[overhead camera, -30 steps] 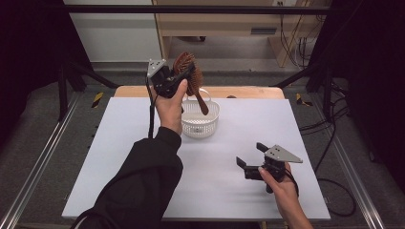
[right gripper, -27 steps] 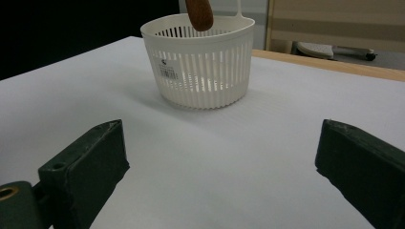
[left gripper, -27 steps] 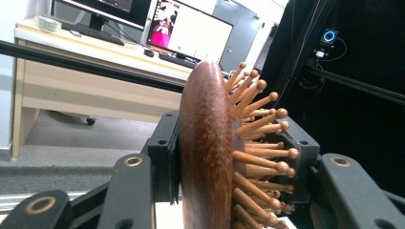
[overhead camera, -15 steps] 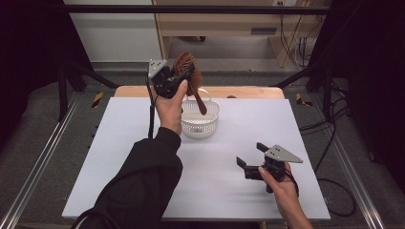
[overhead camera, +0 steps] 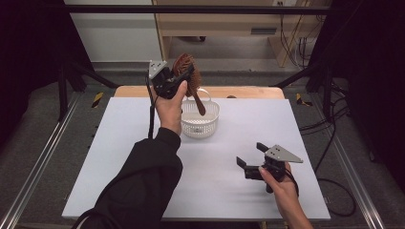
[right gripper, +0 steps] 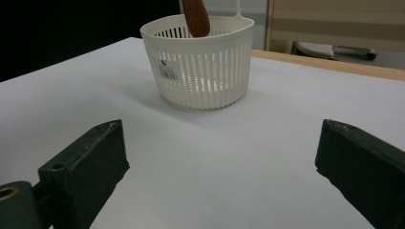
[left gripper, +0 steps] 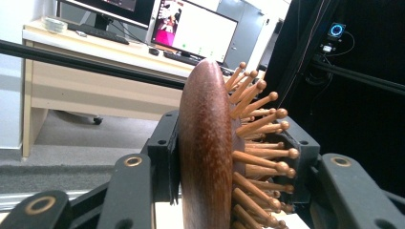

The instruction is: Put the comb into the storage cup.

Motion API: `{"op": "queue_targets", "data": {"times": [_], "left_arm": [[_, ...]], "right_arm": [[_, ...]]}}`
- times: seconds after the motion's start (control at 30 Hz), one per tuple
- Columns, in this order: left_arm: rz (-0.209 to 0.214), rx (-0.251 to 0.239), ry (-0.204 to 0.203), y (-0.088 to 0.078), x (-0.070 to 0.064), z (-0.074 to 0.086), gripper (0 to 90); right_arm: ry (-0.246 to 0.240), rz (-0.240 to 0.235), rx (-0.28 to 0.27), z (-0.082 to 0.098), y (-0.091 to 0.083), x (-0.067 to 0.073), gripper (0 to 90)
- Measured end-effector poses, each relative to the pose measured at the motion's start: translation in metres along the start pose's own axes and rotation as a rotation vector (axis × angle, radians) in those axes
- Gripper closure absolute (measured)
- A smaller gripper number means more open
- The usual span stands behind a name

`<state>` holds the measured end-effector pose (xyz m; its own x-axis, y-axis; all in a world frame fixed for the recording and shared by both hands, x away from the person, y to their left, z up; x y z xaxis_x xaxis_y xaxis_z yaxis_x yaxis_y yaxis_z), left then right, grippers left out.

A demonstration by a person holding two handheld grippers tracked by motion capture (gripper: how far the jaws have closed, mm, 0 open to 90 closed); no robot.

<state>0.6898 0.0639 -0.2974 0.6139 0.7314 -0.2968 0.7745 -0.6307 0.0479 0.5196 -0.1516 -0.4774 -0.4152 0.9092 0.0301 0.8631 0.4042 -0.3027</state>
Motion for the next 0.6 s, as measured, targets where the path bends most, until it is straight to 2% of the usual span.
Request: {"op": "queue_targets", "data": {"times": [0.6], "left_arm": [[-0.023,0.013,0.008,0.003,0.003,0.019,50.1]], "right_arm": [[0.0,-0.001,0.0,0.0,0.0,0.0,3.8]]}}
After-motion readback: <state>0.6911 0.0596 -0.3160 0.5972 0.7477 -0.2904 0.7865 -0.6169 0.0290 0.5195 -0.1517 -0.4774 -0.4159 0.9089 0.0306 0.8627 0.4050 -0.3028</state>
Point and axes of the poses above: each handheld gripper's, and its own axes: y roughly forward along the jaws, z roughly out of its underside, x roughly to its left, the point moved 10 cm from there along y, roughly forward along the jaws, and after that the axes turned 12 degrees about z, right-handed, at the moved point
